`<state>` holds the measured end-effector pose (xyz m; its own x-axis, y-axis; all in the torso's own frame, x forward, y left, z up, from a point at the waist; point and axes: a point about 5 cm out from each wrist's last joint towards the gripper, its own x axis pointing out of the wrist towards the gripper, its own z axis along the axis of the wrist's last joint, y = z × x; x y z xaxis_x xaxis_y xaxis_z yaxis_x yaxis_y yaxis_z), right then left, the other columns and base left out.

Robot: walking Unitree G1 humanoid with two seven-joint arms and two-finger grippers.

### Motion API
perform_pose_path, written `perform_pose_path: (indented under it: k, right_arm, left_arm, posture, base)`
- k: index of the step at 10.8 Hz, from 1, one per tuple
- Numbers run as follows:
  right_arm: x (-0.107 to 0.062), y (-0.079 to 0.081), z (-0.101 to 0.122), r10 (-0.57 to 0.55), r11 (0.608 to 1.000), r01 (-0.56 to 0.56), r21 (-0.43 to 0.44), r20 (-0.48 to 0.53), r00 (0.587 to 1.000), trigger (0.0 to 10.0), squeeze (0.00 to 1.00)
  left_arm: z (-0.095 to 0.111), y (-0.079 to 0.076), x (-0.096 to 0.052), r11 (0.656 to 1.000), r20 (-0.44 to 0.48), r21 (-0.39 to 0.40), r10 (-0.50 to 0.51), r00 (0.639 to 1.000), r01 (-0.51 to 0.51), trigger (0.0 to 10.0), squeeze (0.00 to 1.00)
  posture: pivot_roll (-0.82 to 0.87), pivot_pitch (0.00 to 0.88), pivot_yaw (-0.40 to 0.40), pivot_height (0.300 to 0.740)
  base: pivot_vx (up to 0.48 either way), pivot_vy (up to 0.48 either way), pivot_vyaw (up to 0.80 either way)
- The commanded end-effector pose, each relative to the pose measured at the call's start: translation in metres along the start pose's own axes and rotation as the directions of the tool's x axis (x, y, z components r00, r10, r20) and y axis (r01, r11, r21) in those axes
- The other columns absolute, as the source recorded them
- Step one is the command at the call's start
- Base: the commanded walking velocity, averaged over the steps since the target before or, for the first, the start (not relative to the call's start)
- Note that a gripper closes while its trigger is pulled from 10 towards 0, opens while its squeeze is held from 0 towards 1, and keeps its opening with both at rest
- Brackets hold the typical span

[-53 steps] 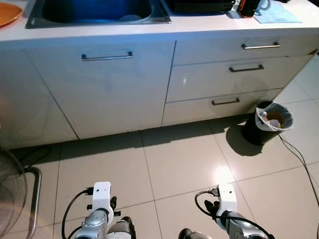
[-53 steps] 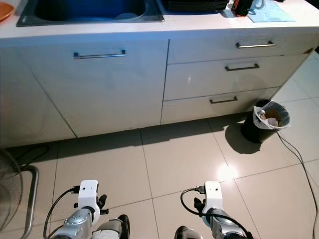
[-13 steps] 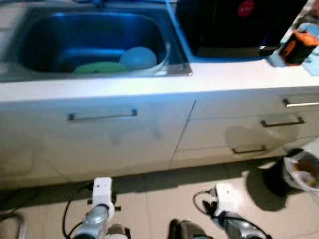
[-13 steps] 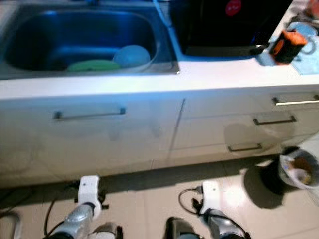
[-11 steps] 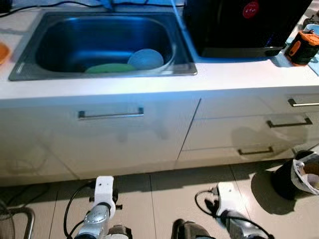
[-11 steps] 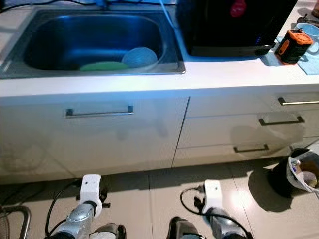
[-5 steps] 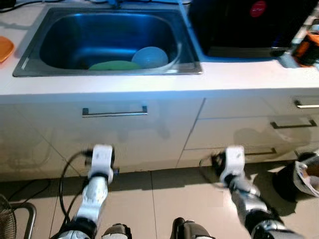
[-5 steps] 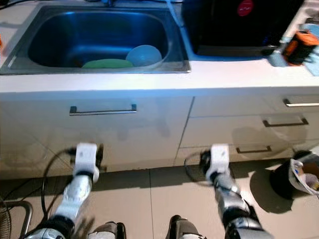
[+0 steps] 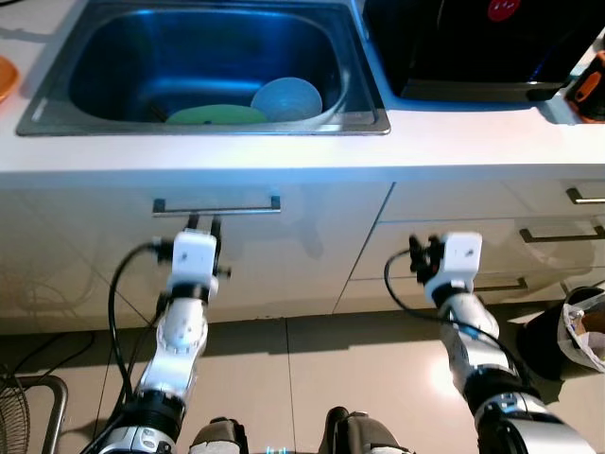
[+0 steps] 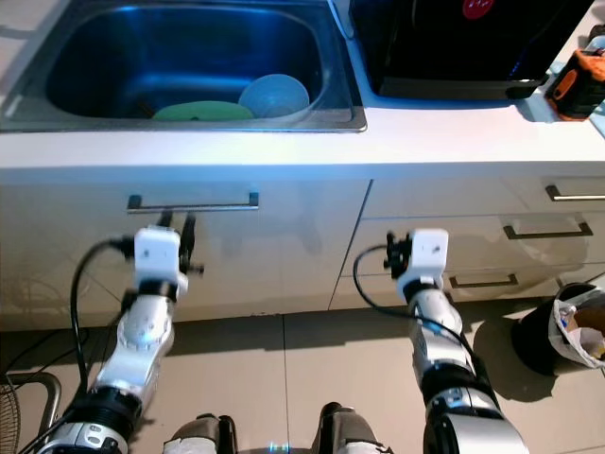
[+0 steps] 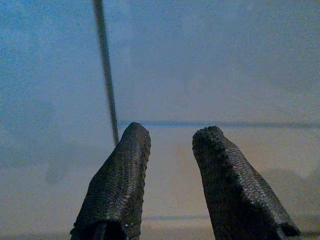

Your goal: Kitchen organization

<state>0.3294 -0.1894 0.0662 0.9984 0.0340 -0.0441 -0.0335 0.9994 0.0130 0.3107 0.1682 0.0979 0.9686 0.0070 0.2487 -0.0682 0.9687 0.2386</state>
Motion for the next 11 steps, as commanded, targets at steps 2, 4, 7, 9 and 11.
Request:
perform_pose_path:
  k: [2,4,7,9,11]
  right_arm:
    - [0.002,-0.003,0.012,-0.022,1.0,0.021,0.009,0.075,0.997,10.0,0.0]
    - [0.005,-0.003,0.031,-0.015,1.0,0.014,0.012,0.164,0.986,10.0,0.0]
    - [0.021,0.01,0.087,0.009,0.999,-0.025,0.043,0.335,0.942,10.0,0.0]
    - [0.026,0.018,0.111,0.027,0.996,-0.056,0.063,0.394,0.919,10.0,0.0]
    - [0.034,0.037,0.11,0.065,0.993,-0.097,0.071,0.354,0.933,10.0,0.0]
  left_arm:
    - [0.012,-0.002,-0.004,1.0,0.04,0.015,-0.027,0.999,0.026,10.0,0.0]
    - [0.033,0.002,-0.005,1.0,0.111,0.022,-0.009,0.994,0.007,10.0,0.0]
    - [0.083,0.007,0.02,1.0,0.249,-0.002,0.023,0.968,-0.023,10.0,0.0]
    - [0.094,0.011,0.029,0.999,0.257,-0.029,0.052,0.965,-0.046,10.0,0.0]
    - [0.082,0.009,0.041,0.998,0.166,-0.041,0.049,0.985,-0.043,10.0,0.0]
  posture:
    - [0.07,0.193,-0.065,0.723]
    - [0.07,0.196,-0.069,0.723]
    - [0.06,0.185,-0.067,0.723]
    - [0.07,0.179,-0.069,0.723]
    - [0.07,0.161,-0.064,0.723]
  base:
    - [0.0,0.0,0.0]
    - [0.0,0.0,0.0]
    - [0.0,0.0,0.0]
    - [0.0,0.0,0.0]
    - [0.0,0.0,0.0]
